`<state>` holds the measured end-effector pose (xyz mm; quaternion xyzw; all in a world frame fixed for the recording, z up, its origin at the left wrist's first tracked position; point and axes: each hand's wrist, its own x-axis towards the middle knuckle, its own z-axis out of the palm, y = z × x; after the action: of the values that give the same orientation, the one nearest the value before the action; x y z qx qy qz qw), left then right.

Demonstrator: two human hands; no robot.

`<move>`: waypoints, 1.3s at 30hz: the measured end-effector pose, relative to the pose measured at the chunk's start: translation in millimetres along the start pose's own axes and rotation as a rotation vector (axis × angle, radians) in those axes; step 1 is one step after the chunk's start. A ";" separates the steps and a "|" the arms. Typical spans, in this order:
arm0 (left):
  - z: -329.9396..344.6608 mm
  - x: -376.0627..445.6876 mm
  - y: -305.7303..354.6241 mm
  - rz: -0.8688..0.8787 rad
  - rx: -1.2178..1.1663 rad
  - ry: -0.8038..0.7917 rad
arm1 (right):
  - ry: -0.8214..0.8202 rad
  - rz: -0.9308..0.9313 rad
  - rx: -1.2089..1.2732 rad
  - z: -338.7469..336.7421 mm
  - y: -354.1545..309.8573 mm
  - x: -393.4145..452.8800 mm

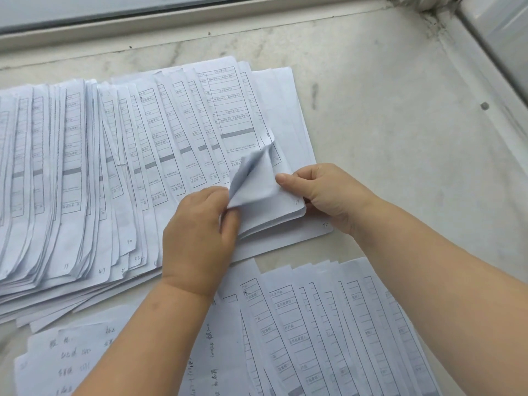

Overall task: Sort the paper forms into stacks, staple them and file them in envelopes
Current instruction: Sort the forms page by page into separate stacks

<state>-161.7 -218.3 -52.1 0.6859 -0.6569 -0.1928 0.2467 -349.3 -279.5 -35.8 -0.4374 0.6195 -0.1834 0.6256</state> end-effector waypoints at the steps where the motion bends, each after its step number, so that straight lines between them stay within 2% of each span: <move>1: -1.6 0.0 1.3 -0.039 -0.032 0.012 | -0.018 0.014 0.021 -2.1 0.0 0.0; 5: -5.8 3.9 3.4 -0.241 -0.259 0.101 | -0.086 0.052 0.120 -12.3 2.0 2.3; 8: -6.3 6.7 -0.9 -0.302 -0.346 0.157 | -0.122 0.065 0.183 -12.5 1.1 2.0; 12: -9.3 7.3 -4.7 -0.383 -0.481 0.145 | -0.132 0.056 0.185 -11.3 2.5 2.5; 20: -9.1 7.2 -6.4 -0.350 -0.578 0.114 | -0.133 0.053 0.185 -10.5 1.3 2.5; 24: -9.5 1.4 -5.2 -0.269 -0.378 0.023 | -0.150 0.039 0.188 -9.9 -1.8 1.5; 29: -7.5 -3.1 -1.2 0.026 0.053 -0.102 | -0.113 0.027 0.101 -3.5 -4.0 -1.4; 32: -7.4 -2.6 -1.5 0.045 0.046 -0.060 | -0.090 0.018 0.112 -2.1 -9.2 -7.2; 35: -10.1 -1.9 -3.7 -0.017 -0.046 -0.057 | 0.047 -0.010 0.076 -13.1 -9.1 -18.7; 38: -10.7 -2.4 -4.2 -0.030 -0.075 -0.080 | 0.382 -0.035 -0.186 -34.9 4.2 -27.8; 39: -10.0 -3.1 -3.8 -0.047 -0.063 -0.091 | 0.433 -0.017 -0.247 -40.9 8.1 -31.1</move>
<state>-152.9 -214.3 -46.5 0.6836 -0.6447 -0.2501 0.2335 -395.3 -264.2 -16.8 -0.4660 0.7532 -0.2011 0.4184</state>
